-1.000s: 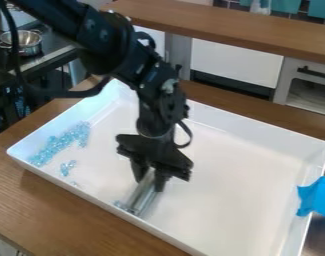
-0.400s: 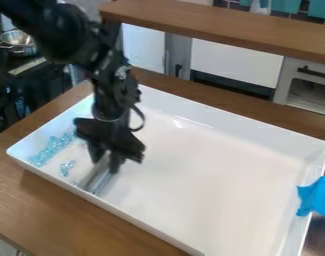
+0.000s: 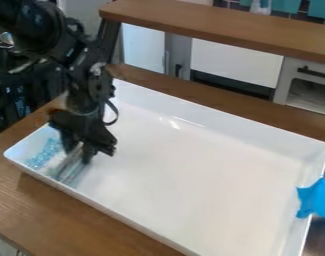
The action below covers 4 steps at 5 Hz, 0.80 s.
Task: Sweep into pile
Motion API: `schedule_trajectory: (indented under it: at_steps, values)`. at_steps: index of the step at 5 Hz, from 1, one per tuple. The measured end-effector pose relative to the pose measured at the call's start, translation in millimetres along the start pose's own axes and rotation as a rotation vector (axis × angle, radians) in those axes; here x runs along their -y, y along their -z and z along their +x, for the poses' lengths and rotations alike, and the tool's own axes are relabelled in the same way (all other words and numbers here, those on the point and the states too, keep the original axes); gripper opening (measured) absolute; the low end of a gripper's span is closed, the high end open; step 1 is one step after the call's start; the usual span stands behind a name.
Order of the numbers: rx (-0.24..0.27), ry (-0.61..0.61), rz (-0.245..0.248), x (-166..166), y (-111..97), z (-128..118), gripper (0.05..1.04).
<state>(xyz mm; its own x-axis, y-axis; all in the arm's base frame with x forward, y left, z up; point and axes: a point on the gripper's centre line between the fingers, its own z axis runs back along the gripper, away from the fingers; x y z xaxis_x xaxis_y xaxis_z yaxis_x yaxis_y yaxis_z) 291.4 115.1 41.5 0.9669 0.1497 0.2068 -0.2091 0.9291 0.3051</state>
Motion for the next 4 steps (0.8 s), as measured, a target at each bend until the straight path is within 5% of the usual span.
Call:
schedule_trajectory:
  at_steps: [2,3,4]
  values:
    - [0.002,0.002,0.104,-21,5,8,0.370]
    - [-0.038,-0.013,0.073,-16,3,3,0.370]
    - [-0.056,-0.047,-0.030,9,-30,12,0.370]
